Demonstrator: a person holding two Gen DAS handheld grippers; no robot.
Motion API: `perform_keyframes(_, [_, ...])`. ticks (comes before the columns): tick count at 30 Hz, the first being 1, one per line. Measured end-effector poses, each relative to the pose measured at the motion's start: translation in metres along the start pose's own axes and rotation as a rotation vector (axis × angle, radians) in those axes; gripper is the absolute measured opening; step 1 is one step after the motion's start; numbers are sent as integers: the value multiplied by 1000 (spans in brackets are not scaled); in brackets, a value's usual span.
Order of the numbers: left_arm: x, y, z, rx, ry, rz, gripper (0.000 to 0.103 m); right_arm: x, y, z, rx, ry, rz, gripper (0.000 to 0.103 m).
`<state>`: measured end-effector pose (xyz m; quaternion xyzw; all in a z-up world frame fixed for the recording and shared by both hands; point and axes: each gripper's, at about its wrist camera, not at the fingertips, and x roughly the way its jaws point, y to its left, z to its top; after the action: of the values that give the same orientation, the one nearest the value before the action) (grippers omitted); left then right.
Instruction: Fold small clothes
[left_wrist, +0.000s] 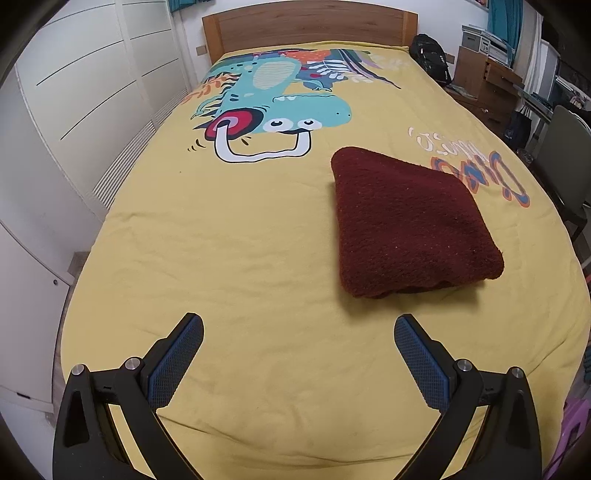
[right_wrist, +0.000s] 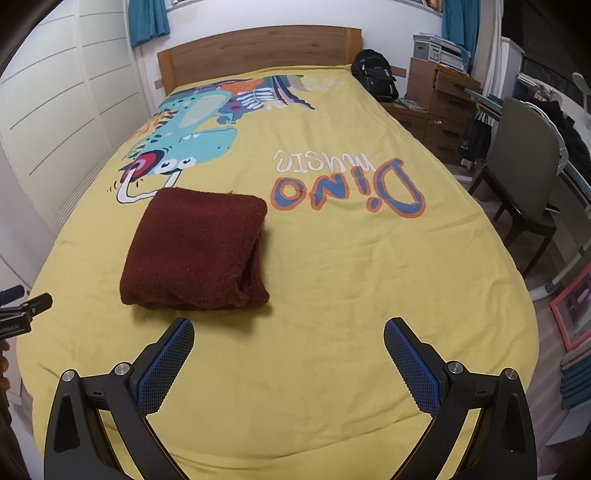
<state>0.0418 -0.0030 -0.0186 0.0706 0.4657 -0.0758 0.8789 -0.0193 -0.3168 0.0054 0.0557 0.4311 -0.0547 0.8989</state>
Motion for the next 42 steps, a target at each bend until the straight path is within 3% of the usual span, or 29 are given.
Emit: perform_keyframes(42, [1,-4,-8,38,26,5,102,-2,-2,-9,-25,24,-26,102])
